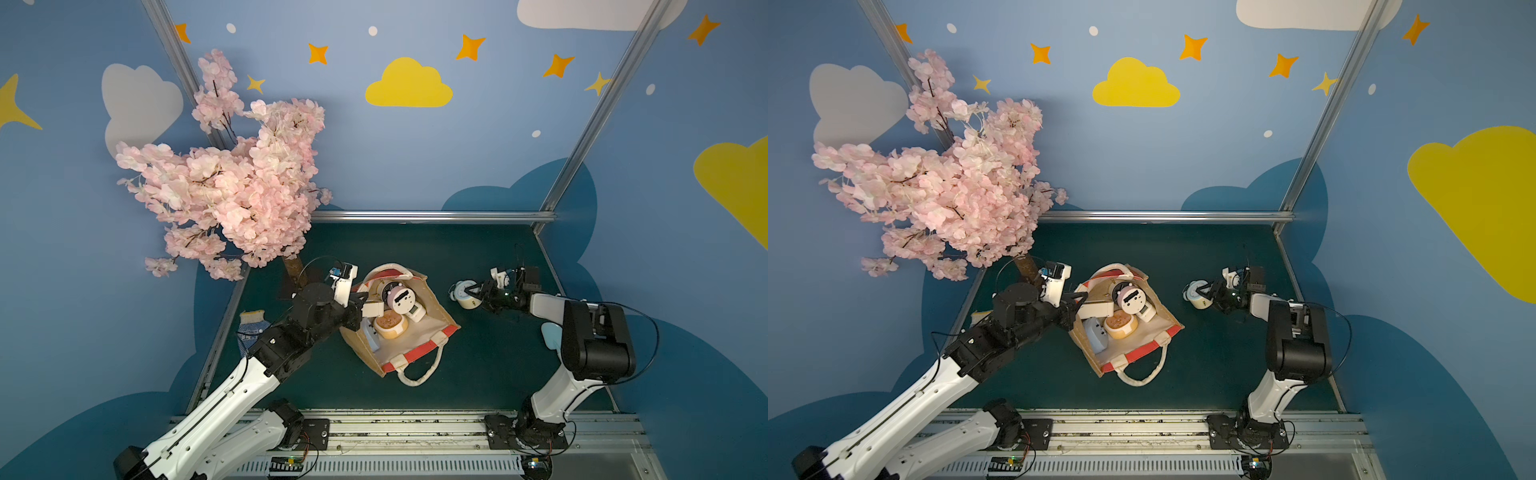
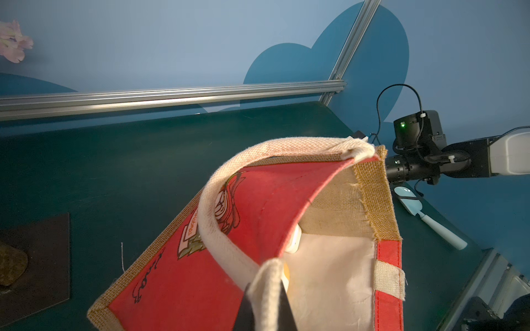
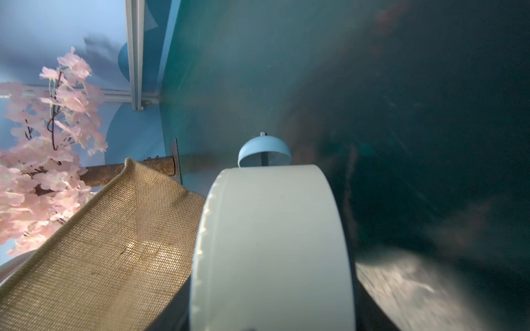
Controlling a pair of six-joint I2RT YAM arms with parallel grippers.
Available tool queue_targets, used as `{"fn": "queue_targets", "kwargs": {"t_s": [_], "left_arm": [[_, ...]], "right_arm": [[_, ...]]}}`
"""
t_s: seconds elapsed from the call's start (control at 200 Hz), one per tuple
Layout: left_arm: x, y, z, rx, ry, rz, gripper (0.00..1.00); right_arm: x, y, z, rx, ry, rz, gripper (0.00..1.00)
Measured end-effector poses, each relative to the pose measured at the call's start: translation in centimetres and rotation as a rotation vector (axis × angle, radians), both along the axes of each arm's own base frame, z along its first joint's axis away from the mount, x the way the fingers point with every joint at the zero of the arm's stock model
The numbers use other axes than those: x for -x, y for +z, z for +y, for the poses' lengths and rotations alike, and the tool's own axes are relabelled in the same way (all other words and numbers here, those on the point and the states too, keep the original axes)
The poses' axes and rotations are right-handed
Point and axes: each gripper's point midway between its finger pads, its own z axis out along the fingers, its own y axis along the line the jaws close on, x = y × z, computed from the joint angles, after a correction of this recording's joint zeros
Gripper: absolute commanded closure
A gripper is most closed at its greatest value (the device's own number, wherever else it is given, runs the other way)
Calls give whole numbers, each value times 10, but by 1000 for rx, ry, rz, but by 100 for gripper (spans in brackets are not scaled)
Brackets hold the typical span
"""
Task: Take the alarm clock out of the canvas bag
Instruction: Place the alarm at the center of the board.
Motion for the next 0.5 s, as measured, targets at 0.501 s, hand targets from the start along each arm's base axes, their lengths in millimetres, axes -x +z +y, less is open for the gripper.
{"fn": "queue_targets", "kwargs": {"t_s": [0.501], "left_arm": [[4,0,3,1,-3,-12,96]], "right_arm": [[-36,-7,13,67,61,-22,95]]}}
